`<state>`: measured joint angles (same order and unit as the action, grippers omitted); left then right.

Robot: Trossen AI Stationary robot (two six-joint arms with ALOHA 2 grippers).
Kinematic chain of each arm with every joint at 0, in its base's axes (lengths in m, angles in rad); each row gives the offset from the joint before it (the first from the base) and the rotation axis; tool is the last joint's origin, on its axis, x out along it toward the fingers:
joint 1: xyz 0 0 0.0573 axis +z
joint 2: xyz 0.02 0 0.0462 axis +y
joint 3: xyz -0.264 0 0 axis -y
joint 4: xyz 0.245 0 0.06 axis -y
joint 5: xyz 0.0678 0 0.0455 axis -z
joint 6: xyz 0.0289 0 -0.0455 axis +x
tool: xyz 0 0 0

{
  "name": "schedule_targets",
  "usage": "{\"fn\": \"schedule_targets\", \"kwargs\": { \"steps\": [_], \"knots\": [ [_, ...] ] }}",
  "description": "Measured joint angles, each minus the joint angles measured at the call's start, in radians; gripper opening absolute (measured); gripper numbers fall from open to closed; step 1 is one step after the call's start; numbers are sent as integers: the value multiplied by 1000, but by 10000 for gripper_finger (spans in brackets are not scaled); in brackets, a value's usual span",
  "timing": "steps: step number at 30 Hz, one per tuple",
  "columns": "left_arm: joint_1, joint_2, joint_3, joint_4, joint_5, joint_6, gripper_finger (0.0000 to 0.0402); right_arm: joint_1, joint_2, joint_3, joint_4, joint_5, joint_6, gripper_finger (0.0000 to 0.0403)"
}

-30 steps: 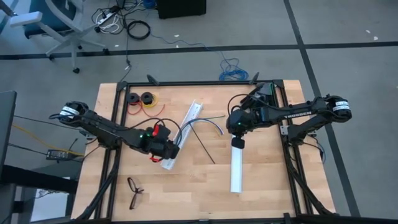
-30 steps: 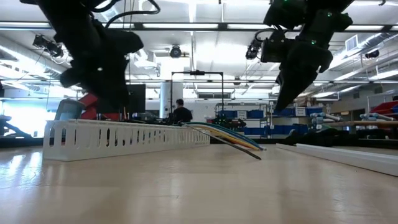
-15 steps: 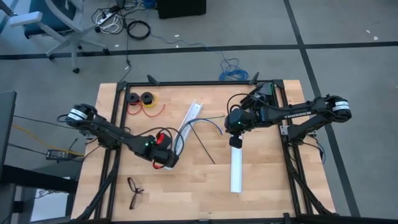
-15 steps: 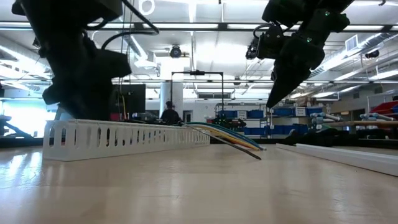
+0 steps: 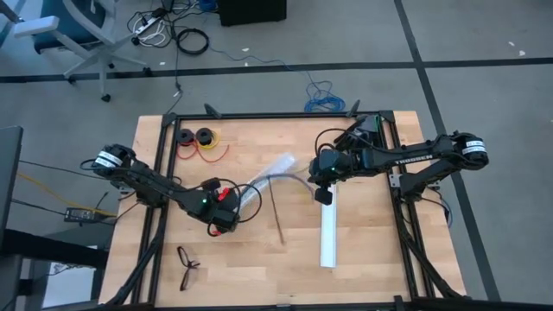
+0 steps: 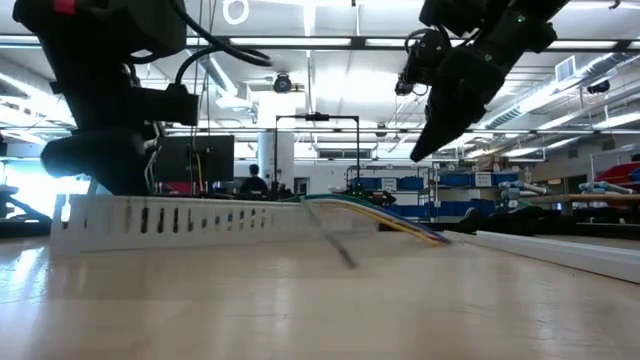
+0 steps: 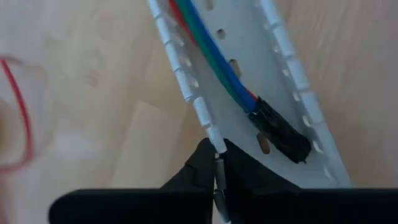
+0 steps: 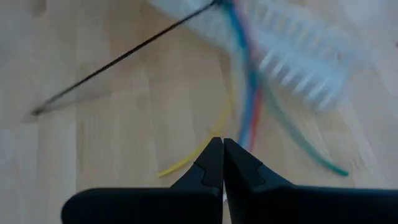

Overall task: Ziptie cables
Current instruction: Put the zip-tied cables into the white cable duct

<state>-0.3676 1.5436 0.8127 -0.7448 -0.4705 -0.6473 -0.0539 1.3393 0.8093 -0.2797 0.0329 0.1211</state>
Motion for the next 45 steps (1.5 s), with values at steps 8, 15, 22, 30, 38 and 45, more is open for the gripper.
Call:
{"fn": "schedule_targets", "kwargs": {
  "steps": [8, 15, 22, 30, 38, 45],
  "knots": [
    [2, -1, 0, -17, -33, 182, 16, -39, 140, 6, 129, 1, 63, 1],
    [7, -1, 0, -67, -52, 217, 16, -18, 268, 83, 121, 0, 70, 1],
    [8, -1, -27, -68, -57, 184, 16, 11, 274, 127, 98, -2, 19, 7],
    [8, -2, -48, -69, -58, 88, 16, 8, 326, 129, 173, -34, -37, 81],
    [8, -2, -49, -70, -58, 68, 16, 8, 379, 130, 213, -90, 1, 185],
    [8, -2, -49, -69, -56, 67, 17, -2, 378, 129, 207, -79, -25, 241]
  ]
}}
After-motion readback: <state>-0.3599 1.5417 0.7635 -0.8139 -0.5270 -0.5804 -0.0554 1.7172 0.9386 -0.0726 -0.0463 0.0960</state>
